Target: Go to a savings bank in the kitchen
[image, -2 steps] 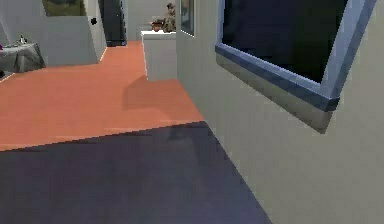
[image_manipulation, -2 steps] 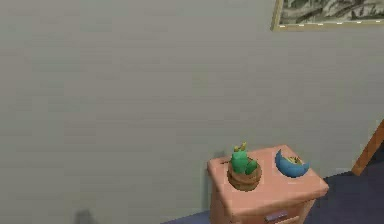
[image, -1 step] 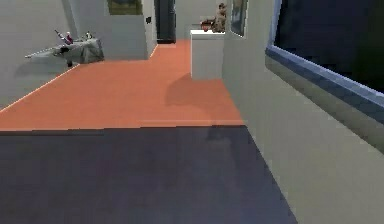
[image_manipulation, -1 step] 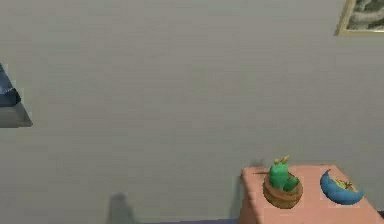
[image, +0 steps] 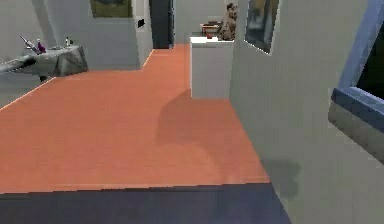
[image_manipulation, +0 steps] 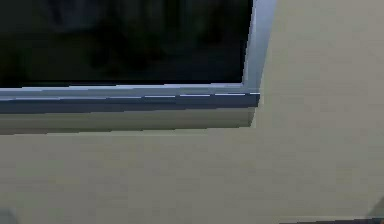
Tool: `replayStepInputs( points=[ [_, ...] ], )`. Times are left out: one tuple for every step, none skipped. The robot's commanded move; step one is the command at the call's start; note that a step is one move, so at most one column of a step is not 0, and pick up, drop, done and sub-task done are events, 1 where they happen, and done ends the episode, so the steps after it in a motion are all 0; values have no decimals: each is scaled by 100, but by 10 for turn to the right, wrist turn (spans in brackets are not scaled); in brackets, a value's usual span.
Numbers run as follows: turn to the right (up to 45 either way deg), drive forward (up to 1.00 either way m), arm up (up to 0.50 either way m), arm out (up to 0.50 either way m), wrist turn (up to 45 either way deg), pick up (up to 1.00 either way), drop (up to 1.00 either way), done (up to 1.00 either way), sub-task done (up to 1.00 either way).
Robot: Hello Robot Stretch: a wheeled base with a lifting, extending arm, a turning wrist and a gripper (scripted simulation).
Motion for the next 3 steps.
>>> replayStepInputs(
  points=[
    [0, 100, 0, 0, 0, 0, 0, 0, 0],
    [0, 100, 0, 0, 0, 0, 0, 0, 0],
    [-30, 0, 0, 0, 0, 0, 0, 0, 0]
  ],
)
